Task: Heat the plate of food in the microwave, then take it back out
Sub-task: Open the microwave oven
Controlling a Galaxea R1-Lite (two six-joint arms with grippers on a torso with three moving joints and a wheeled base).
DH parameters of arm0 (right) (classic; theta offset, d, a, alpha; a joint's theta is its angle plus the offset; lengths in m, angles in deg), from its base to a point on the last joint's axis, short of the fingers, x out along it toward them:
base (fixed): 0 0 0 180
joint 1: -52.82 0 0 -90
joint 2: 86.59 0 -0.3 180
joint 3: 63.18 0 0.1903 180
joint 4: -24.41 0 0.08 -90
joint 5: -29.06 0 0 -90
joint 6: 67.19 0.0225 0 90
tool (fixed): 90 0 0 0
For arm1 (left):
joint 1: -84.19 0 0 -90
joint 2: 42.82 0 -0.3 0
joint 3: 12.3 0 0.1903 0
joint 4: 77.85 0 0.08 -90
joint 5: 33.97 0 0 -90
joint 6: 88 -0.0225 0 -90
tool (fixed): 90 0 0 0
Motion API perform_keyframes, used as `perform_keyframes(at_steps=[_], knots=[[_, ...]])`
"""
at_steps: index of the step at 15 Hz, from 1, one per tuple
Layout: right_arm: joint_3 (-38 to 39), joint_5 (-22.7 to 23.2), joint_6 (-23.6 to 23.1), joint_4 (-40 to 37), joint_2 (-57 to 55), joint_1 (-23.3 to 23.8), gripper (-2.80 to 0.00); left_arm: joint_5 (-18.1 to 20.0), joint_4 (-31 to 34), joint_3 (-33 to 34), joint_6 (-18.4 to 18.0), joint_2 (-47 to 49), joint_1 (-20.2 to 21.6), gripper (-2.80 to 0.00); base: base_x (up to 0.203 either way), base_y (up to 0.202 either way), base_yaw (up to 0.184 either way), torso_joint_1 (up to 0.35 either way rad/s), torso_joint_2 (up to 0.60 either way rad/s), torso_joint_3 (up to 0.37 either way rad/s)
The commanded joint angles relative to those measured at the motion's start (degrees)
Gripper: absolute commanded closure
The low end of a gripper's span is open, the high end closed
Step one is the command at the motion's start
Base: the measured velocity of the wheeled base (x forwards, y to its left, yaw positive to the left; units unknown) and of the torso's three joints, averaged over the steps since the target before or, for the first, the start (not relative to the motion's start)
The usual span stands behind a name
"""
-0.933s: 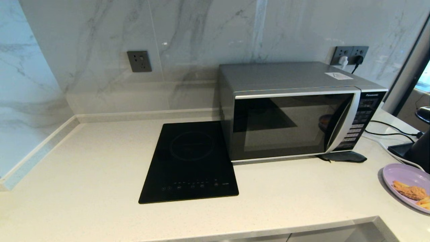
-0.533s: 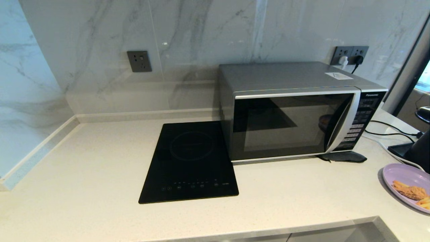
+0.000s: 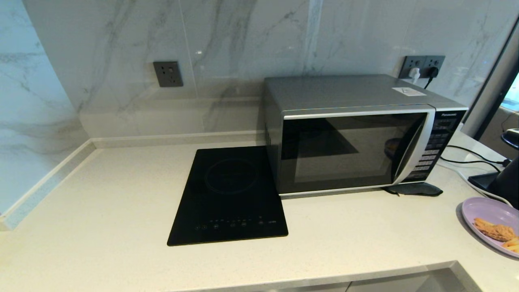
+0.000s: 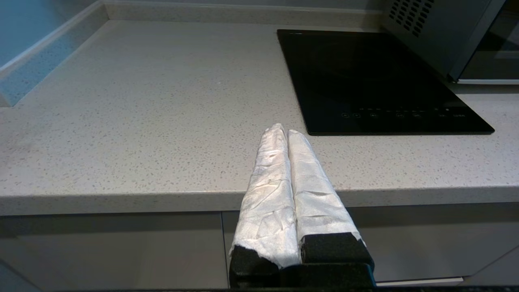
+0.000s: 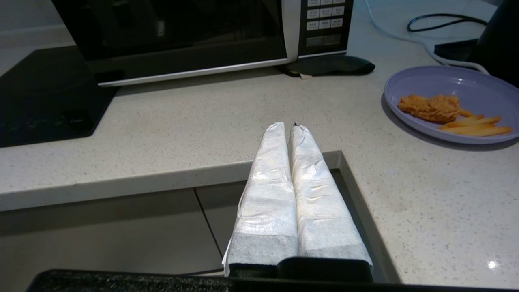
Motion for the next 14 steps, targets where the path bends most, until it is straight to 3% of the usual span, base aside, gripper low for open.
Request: perform_keyframes(at_steps=[1, 3, 8, 11, 14], knots=[[-6.67, -0.12, 0.15, -3.6, -2.5, -0.07, 0.0, -0.03, -0.04, 0.0, 0.03, 0.09, 0.01, 0.0, 0.0, 0.0, 0.0, 0.0, 0.0, 0.0], [-12.62, -1.34, 0.22, -6.32, -7.35, -0.07, 0.0, -0.03, -0.04, 0.0, 0.03, 0.09, 0.01, 0.0, 0.0, 0.0, 0.0, 0.0, 0.0, 0.0], [-24.45, -11.48, -0.73, -10.0, -23.06, 0.01, 0.0, -0.03, -0.04, 0.0, 0.03, 0.09, 0.01, 0.0, 0.0, 0.0, 0.0, 0.0, 0.0, 0.0], [-28.89, -15.31, -5.56, -9.66, -31.52, 0.05, 0.0, -0.03, -0.04, 0.0, 0.03, 0.09, 0.01, 0.0, 0.0, 0.0, 0.0, 0.0, 0.0, 0.0], [-33.55, -20.15, -6.97, -5.41, -44.18, 0.11, 0.0, -0.03, -0.04, 0.0, 0.03, 0.09, 0.01, 0.0, 0.0, 0.0, 0.0, 0.0, 0.0, 0.0]])
